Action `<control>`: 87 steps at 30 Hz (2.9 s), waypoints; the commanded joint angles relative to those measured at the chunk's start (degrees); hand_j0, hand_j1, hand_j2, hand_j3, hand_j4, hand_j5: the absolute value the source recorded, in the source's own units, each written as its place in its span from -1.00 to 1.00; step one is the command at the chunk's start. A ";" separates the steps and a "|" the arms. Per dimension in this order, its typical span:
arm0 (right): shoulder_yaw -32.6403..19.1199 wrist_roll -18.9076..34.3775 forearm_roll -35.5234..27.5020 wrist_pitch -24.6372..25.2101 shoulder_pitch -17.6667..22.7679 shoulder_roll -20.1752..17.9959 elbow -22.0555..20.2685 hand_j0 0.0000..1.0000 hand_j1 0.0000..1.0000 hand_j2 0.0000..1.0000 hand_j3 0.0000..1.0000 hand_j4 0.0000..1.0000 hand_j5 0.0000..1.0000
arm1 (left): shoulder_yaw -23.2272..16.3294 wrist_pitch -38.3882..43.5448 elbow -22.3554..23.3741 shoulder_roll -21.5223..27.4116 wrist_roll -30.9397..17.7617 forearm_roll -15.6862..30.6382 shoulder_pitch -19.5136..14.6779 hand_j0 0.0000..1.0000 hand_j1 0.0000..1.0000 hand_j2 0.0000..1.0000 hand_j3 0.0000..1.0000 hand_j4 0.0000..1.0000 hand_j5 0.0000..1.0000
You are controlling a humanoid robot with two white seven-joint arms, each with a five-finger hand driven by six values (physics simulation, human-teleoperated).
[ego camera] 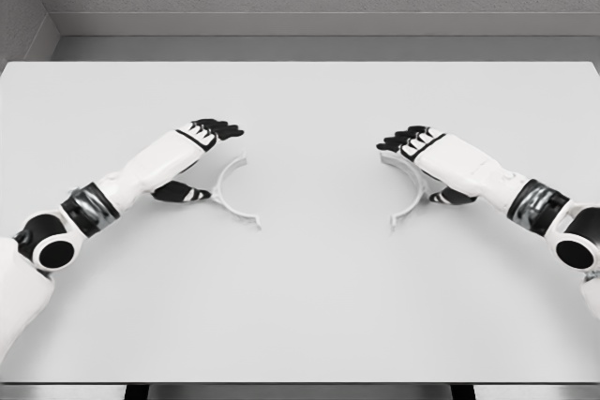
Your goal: Assemble PVC drainage pipe clamps
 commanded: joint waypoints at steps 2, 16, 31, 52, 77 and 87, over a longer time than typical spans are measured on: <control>0.23 -0.03 -0.33 0.33 0.00 0.28 0.05 1.00 1.00 1.00 1.00 1.00 1.00 | 0.29 0.02 0.39 0.19 0.03 0.24 -0.44 1.00 1.00 1.00 1.00 1.00 1.00; 0.31 -0.29 0.99 2.53 -3.78 0.46 3.91 1.00 1.00 1.00 1.00 1.00 1.00 | 0.38 0.02 2.67 0.19 0.12 0.59 -2.81 1.00 1.00 1.00 1.00 1.00 1.00; 3.13 -0.12 1.87 3.23 -4.92 2.74 4.27 1.00 1.00 1.00 1.00 1.00 1.00 | 0.11 0.02 3.73 -1.74 0.12 0.24 -3.25 1.00 1.00 1.00 1.00 1.00 1.00; 5.68 -0.03 1.87 3.49 -4.92 3.71 1.37 1.00 1.00 1.00 1.00 1.00 1.00 | -1.12 0.02 2.76 -4.82 0.12 0.24 -2.46 1.00 1.00 1.00 1.00 1.00 1.00; 9.63 -0.03 1.87 7.10 -6.24 4.94 -2.15 1.00 1.00 1.00 1.00 1.00 1.00 | -0.77 0.02 2.59 -4.55 0.12 0.42 -1.41 1.00 1.00 1.00 1.00 1.00 1.00; 9.02 -0.21 1.87 7.19 -7.73 3.09 2.68 1.00 1.00 1.00 1.00 1.00 1.00 | -0.94 0.02 1.62 -5.52 0.12 0.33 -0.79 1.00 1.00 1.00 1.00 1.00 1.00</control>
